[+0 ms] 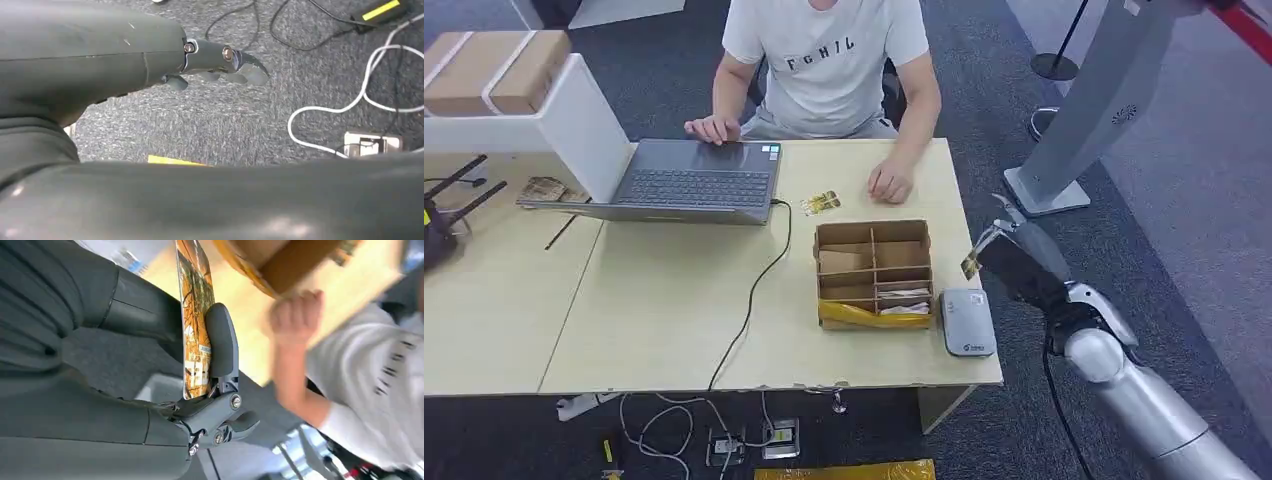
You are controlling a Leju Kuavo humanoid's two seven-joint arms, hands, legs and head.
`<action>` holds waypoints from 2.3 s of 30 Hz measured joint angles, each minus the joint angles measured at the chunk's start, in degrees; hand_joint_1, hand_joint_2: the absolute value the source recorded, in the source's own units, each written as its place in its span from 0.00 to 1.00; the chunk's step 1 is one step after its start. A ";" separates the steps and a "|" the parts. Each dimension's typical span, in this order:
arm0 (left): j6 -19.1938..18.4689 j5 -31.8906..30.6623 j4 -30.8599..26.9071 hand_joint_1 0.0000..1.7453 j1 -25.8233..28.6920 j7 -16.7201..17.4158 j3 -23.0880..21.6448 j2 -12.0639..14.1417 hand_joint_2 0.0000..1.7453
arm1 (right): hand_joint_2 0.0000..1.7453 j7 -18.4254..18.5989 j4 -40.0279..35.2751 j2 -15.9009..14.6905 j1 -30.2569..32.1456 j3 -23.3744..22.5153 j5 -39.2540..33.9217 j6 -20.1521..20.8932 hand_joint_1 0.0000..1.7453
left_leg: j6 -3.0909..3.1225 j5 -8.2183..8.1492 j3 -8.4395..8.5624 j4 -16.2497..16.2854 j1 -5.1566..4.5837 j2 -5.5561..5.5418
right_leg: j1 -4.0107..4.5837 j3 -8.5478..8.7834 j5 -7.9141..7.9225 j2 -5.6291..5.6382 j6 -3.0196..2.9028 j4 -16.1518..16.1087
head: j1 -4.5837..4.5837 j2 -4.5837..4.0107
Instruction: Pass the card to the sensor for recognition and then transmit it.
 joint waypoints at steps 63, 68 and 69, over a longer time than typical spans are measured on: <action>-2.12 -1.35 0.02 0.00 -0.98 -0.07 -3.91 -1.64 0.00 | 1.00 4.27 11.36 10.79 -7.89 1.55 24.94 0.50 0.00 | -0.04 0.02 -0.10 0.02 0.01 -0.01 | 0.02 -0.12 0.01 -0.01 -0.01 0.02 | 0.02 0.00; -2.05 -0.39 0.26 0.00 -0.08 -0.20 -3.91 -1.64 0.00 | 1.00 8.18 0.67 6.73 -4.02 -1.31 23.15 3.26 0.00 | -0.05 0.00 -0.12 0.02 0.00 0.03 | 0.01 -0.16 0.01 0.09 -0.01 0.00 | 0.04 0.00; -2.03 -0.11 0.28 0.00 -0.09 -0.28 -3.91 -1.64 0.00 | 1.00 8.91 -0.95 6.12 -3.59 -1.86 22.38 3.81 0.00 | -0.05 0.00 -0.10 0.02 0.00 0.04 | 0.01 -0.15 0.01 0.09 -0.01 -0.01 | 0.00 0.00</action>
